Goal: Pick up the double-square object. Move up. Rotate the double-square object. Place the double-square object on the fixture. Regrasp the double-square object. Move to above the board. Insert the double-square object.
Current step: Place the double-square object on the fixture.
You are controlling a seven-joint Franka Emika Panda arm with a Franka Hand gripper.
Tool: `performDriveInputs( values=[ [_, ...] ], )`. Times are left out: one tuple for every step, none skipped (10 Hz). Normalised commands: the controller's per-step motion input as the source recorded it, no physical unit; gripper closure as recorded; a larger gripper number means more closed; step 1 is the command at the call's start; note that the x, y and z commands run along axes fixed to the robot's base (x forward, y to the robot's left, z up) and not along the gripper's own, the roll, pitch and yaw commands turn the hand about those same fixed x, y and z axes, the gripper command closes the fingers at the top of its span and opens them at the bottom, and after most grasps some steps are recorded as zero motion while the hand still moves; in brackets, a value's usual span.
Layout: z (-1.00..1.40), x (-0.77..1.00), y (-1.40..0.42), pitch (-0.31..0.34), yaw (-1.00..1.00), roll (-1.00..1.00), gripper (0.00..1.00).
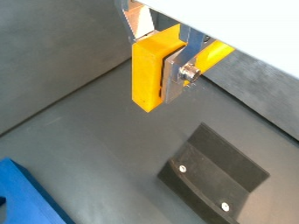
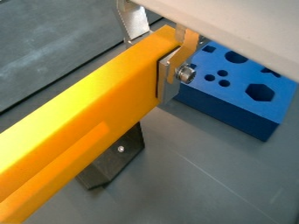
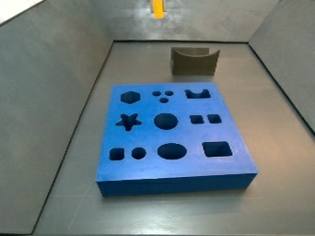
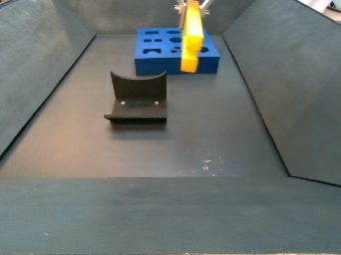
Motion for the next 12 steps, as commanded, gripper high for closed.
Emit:
performDriveInputs(
  values=[
    [0.08,1.0,-0.11,0.149,0.03,-1.0,1.0],
    [0.09,1.0,-0.09,0.155,0.02,-1.0,1.0],
    [0.07,1.0,-0.05,0.163,0.0,-1.0,1.0],
    [0.06,1.0,-0.04,0.166,0.0,-1.0,1.0],
    [0.03,1.0,-0.02,0.167,-0.01,-1.0,1.0],
    [0.02,1.0,0.0,0.169,-0.02,-1.0,1.0],
    [0.0,1.0,0.01,0.169,-0.03,-1.0,1.0],
    [0.0,1.0,0.02,0.168,-0.04,-1.0,1.0],
    [-0.01,1.0,0.03,0.167,-0.05,-1.0,1.0],
    [-0.02,1.0,0.04,0.166,-0.06,-1.0,1.0],
    [-0.02,1.0,0.04,0.166,-0.08,-1.0,1.0],
    [-0.02,0.97,0.04,0.165,-0.08,-1.0,1.0]
  ],
)
